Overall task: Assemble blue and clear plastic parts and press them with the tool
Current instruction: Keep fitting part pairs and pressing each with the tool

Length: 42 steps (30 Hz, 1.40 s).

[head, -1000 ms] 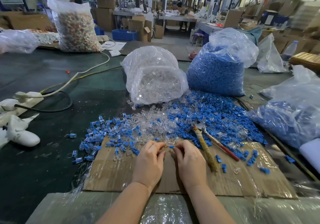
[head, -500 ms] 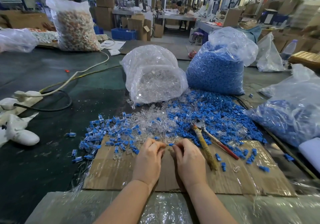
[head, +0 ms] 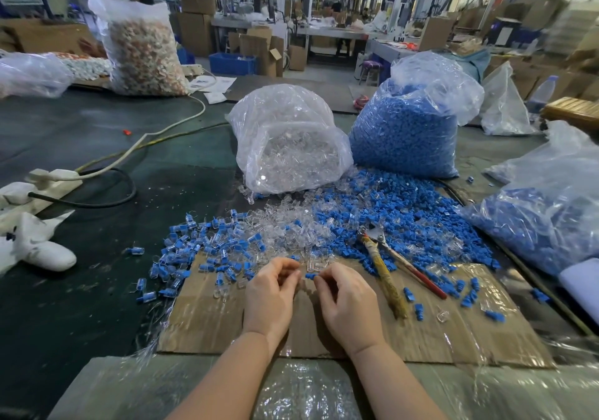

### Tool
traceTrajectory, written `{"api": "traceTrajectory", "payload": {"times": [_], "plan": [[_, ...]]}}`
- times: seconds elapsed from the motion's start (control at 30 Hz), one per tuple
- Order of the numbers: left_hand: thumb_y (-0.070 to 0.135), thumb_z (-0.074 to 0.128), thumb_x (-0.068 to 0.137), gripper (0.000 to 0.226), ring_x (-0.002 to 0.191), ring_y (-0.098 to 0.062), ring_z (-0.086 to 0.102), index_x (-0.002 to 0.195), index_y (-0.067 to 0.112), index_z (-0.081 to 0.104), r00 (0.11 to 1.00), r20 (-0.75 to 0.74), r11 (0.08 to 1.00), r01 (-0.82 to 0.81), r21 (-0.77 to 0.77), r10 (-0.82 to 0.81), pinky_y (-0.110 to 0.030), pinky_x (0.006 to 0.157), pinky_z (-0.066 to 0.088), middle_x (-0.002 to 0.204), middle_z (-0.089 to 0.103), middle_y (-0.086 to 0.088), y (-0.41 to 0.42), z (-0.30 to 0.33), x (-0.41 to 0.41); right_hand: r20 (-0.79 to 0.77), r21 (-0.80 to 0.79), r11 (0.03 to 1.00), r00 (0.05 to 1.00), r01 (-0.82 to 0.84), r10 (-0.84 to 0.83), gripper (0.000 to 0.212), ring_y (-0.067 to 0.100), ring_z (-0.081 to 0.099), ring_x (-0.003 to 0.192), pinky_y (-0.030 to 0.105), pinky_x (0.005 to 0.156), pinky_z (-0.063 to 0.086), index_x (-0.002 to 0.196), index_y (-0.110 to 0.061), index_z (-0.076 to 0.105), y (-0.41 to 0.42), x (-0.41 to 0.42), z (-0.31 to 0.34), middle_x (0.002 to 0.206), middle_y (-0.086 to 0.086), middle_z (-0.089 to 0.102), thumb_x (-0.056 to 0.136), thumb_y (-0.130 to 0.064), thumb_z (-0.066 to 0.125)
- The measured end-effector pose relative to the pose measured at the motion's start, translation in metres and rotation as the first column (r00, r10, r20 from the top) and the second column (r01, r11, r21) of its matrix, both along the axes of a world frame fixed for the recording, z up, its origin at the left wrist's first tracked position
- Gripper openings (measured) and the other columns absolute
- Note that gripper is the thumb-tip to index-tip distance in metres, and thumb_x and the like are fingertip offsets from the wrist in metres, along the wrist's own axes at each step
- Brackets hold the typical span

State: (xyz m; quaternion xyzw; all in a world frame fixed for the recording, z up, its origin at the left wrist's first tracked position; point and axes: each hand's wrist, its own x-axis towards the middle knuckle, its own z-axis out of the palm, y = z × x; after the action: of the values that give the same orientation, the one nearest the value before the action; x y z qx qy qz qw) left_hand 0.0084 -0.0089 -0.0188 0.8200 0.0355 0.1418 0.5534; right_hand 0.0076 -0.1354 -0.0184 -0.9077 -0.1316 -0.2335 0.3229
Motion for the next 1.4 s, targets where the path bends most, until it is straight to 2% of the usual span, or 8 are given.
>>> {"api": "traceTrajectory", "payload": {"times": [0.27, 0.43, 0.6, 0.73, 0.93, 1.03, 1.1, 1.4], "plan": [[0.009, 0.065, 0.084, 0.028, 0.075, 0.006, 0.060, 0.078, 0.036, 0.057, 1.000, -0.025, 0.999, 0.018, -0.051, -0.019, -0.005, 0.067, 0.045, 0.079, 0.065, 0.012, 0.0007, 0.0011, -0.0015, 0.000, -0.058, 0.998, 1.000, -0.012, 0.012, 0.015, 0.015, 0.056, 0.066, 0.026, 0.058, 0.043, 0.072, -0.014, 0.057, 0.0015, -0.0004, -0.0006, 0.069, -0.004, 0.060, 0.083, -0.015, 0.067], [0.006, 0.066, 0.083, 0.031, 0.075, 0.009, 0.061, 0.080, 0.036, 0.060, 0.997, -0.039, 0.995, 0.062, -0.082, -0.065, -0.005, 0.066, 0.046, 0.080, 0.066, 0.014, 0.0006, 0.0013, -0.0015, 0.000, -0.071, 0.997, 1.000, -0.011, 0.011, 0.017, 0.017, 0.056, 0.064, 0.028, 0.056, 0.044, 0.071, -0.013, 0.056, 0.0018, 0.0002, -0.0011, 0.067, -0.003, 0.059, 0.083, -0.017, 0.068], [0.004, 0.066, 0.083, 0.028, 0.075, 0.000, 0.066, 0.078, 0.031, 0.064, 0.992, -0.077, 0.985, 0.092, -0.143, -0.104, -0.017, 0.073, 0.054, 0.079, 0.070, 0.008, 0.0013, 0.0003, -0.0014, 0.007, -0.080, 0.997, 1.000, -0.006, 0.007, 0.017, 0.018, 0.058, 0.063, 0.028, 0.055, 0.045, 0.070, -0.013, 0.057, 0.0019, 0.0011, -0.0017, 0.066, -0.002, 0.060, 0.081, -0.015, 0.070], [0.005, 0.065, 0.084, 0.029, 0.075, 0.003, 0.064, 0.077, 0.033, 0.062, 0.993, -0.078, 0.991, 0.085, -0.107, -0.093, -0.011, 0.071, 0.051, 0.079, 0.068, 0.010, 0.0011, 0.0008, -0.0002, 0.010, -0.088, 0.996, 1.000, -0.003, 0.004, 0.016, 0.018, 0.059, 0.064, 0.026, 0.055, 0.045, 0.070, -0.013, 0.059, 0.0017, 0.0010, -0.0011, 0.067, -0.002, 0.061, 0.079, -0.016, 0.072], [0.005, 0.062, 0.086, 0.029, 0.079, -0.004, 0.065, 0.080, 0.033, 0.061, 0.993, -0.081, 0.989, 0.079, -0.126, -0.090, -0.017, 0.073, 0.053, 0.083, 0.068, 0.005, 0.0004, 0.0031, -0.0011, 0.013, -0.069, 0.998, 1.000, -0.011, 0.012, 0.013, 0.014, 0.057, 0.068, 0.021, 0.060, 0.040, 0.076, -0.014, 0.061, 0.0009, -0.0009, -0.0007, 0.072, -0.005, 0.061, 0.080, -0.020, 0.071], [0.002, 0.060, 0.087, 0.030, 0.073, 0.001, 0.065, 0.084, 0.031, 0.063, 0.992, -0.082, 0.980, 0.083, -0.181, -0.099, -0.012, 0.067, 0.051, 0.082, 0.069, 0.005, -0.0003, 0.0051, -0.0020, 0.032, -0.046, 0.999, 0.999, 0.010, -0.009, 0.011, 0.016, 0.059, 0.069, 0.018, 0.063, 0.037, 0.076, -0.013, 0.062, 0.0015, -0.0010, -0.0007, 0.073, -0.004, 0.062, 0.077, -0.013, 0.073], [0.004, 0.059, 0.088, 0.028, 0.074, 0.005, 0.064, 0.087, 0.031, 0.064, 0.992, -0.084, 0.985, 0.084, -0.148, -0.097, -0.010, 0.068, 0.050, 0.085, 0.068, 0.008, -0.0002, 0.0051, -0.0018, 0.041, -0.037, 0.999, 0.999, 0.018, -0.017, 0.011, 0.016, 0.059, 0.070, 0.017, 0.065, 0.037, 0.076, -0.012, 0.062, 0.0015, -0.0006, -0.0007, 0.073, -0.003, 0.062, 0.076, -0.010, 0.073], [0.009, 0.069, 0.081, 0.022, 0.074, 0.002, 0.062, 0.077, 0.030, 0.066, 0.995, -0.086, 0.996, 0.053, -0.066, -0.059, -0.009, 0.071, 0.049, 0.079, 0.068, 0.009, 0.0005, 0.0045, -0.0006, 0.056, -0.027, 1.000, 0.998, 0.015, -0.014, 0.010, 0.015, 0.058, 0.072, 0.023, 0.065, 0.046, 0.077, -0.012, 0.062, 0.0005, 0.0006, 0.0004, 0.076, -0.003, 0.062, 0.077, -0.007, 0.071]]}}
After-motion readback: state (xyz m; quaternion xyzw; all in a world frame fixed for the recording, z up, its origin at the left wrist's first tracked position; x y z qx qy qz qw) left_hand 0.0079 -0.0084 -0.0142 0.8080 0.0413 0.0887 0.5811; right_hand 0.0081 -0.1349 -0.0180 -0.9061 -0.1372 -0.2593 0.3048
